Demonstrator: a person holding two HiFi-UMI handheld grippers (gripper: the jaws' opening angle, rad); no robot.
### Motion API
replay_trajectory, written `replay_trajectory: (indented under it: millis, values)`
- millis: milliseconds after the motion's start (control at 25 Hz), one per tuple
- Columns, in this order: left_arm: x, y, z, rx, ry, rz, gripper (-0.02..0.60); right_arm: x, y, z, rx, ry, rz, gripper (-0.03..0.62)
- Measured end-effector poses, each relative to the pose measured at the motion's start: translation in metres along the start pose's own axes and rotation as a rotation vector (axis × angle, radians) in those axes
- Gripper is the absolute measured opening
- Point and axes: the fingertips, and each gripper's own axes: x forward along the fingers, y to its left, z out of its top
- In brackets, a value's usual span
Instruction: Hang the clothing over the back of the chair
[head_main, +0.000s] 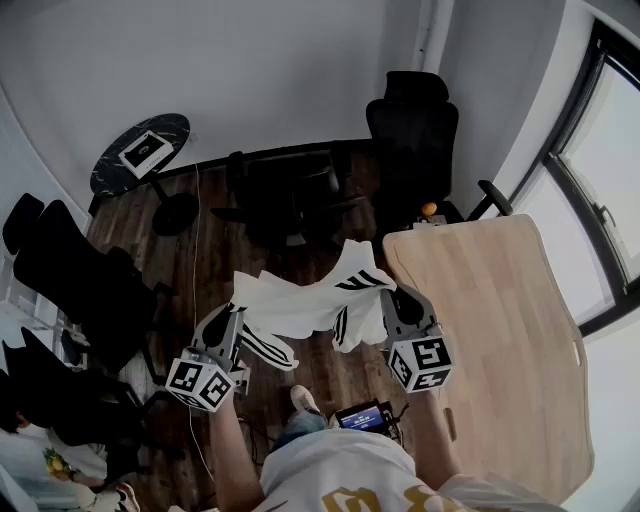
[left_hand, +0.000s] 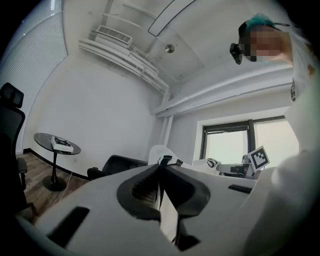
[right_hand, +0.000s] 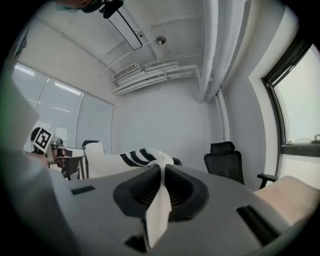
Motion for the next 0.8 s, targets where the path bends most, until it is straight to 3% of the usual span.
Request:
replay_trajectory:
  millis: [800]
  values:
    - [-0.010, -0.001, 0.026, -0.003, -0.062, 0.051, 0.031, -0.002, 0.011, 0.007, 0.049, -0.022, 0.062, 0.037]
